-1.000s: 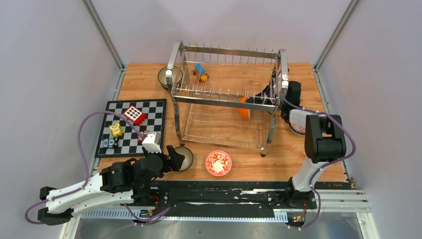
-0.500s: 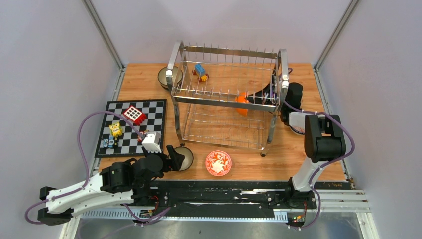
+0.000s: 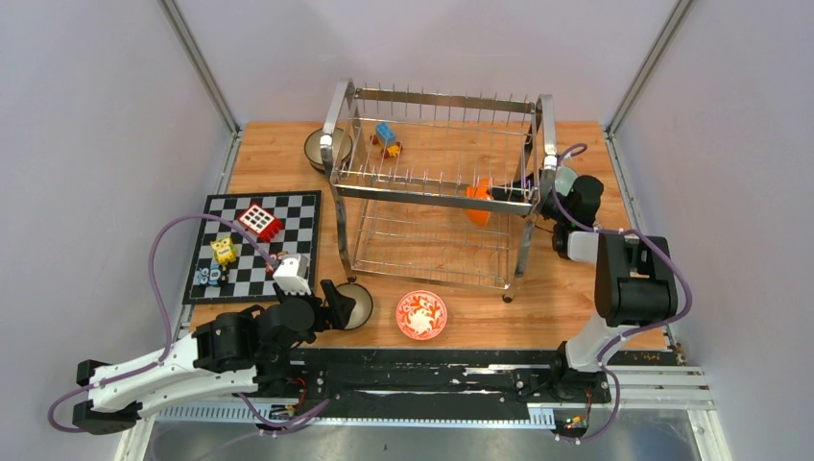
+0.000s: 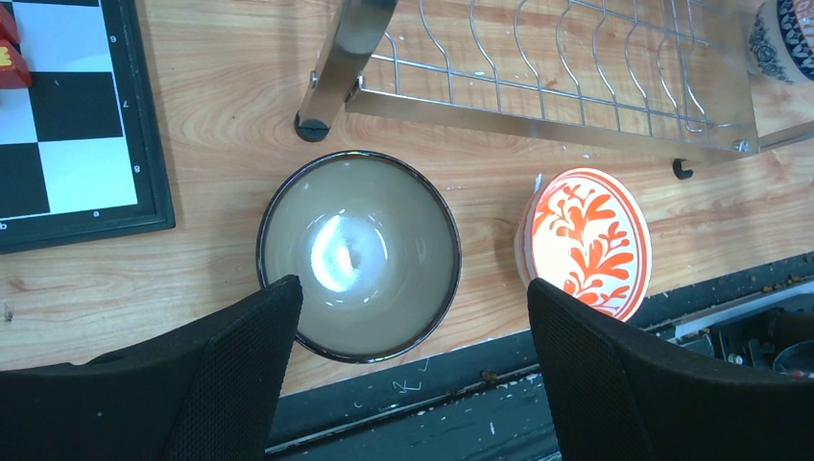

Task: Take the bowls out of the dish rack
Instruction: Pick up the bowl from the dish rack.

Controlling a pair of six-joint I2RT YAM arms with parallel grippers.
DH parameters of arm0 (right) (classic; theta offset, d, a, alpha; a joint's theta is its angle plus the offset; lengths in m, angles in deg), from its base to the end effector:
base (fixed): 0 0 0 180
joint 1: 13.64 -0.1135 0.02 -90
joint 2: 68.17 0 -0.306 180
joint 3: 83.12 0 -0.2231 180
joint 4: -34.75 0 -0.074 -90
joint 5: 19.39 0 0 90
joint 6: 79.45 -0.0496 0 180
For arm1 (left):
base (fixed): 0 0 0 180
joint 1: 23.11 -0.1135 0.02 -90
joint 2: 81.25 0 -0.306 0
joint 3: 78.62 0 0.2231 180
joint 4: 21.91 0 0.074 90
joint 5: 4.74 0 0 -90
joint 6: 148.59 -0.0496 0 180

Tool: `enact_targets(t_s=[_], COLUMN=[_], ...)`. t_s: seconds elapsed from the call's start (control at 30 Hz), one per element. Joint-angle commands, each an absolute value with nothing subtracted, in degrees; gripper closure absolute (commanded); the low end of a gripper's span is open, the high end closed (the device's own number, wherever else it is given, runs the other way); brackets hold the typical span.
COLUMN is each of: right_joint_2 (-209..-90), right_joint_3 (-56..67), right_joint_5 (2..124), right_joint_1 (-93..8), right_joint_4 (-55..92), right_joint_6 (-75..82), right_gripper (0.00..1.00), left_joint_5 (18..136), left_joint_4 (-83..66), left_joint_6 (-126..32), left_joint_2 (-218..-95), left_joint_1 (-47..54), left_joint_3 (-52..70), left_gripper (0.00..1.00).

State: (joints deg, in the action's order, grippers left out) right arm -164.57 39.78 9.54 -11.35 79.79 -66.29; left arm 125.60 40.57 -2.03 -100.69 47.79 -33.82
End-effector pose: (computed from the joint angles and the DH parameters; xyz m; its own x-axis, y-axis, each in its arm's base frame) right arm 0.3257 0.0304 0.2861 -0.8057 0.5036 -0.3118 -0.2910 0.1219 0.9489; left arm 0.0376 -0.0105 0.2434 -0.5689 -0.3009 -0.7654 0.1391 0.8821 -0.4501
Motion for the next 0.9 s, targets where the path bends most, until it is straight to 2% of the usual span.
enact_targets(t_s=[0.0, 0.23, 0.33, 0.53, 0.87], right_joint_2=[-159.56, -151.93, -146.3, -131.97, -121.81], right_joint_3=[43.04, 46.91, 47.72, 45.32, 45.5], right_joint_5=[8.71, 8.62, 10.23, 16.19, 23.49], right_joint_1=[-9.09, -5.68, -5.09, -2.19, 2.36], right_joint_4=[86.91, 82.07, 72.27, 43.5, 24.37], right_joint_6=[-68.87, -67.36, -62.71, -48.78, -43.96], right_gripper=[0.98, 0.98, 0.98, 0.98, 0.98], left_joint_5=[127.12, 126.84, 126.99, 128.02, 128.86], left_joint_4=[40.51, 40.63, 40.76, 41.67, 44.84], left_joint_6=[-2.74, -3.5, -4.1, -5.2, -5.71], left_joint_2=[-100.66, -100.54, -100.35, -99.32, -98.59], left_joint_1=[47.4, 47.38, 47.38, 47.39, 47.38], left_joint_3=[-33.05, -32.41, -32.05, -30.6, -26.87], left_gripper=[0.11, 0.11, 0.11, 0.11, 0.11])
